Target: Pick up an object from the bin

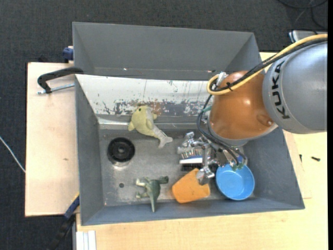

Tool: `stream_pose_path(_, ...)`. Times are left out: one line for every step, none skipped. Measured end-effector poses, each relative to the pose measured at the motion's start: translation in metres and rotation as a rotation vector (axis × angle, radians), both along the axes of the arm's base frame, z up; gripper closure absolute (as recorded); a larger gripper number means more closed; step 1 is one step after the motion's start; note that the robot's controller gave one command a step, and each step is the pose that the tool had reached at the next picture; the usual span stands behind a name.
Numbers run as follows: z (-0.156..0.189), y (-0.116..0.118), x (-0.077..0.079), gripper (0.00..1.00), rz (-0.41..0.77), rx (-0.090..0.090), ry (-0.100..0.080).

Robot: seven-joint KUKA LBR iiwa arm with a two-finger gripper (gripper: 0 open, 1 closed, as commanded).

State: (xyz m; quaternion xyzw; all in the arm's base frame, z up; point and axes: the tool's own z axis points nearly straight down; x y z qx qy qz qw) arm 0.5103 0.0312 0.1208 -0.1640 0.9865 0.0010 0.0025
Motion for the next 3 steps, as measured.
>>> stream_pose_path(-0.0469, -0.0201, 0.0441, 0.00, 0.114, 0.000, -0.002)
stream_pose_path(-0.0445, -0.0189, 0.0459, 0.00, 0.113, -0.001, -0.002)
stream_pose_path(-0.0424, -0.0173, 0.0482, 1.00, 0.113, 0.001, -0.010)
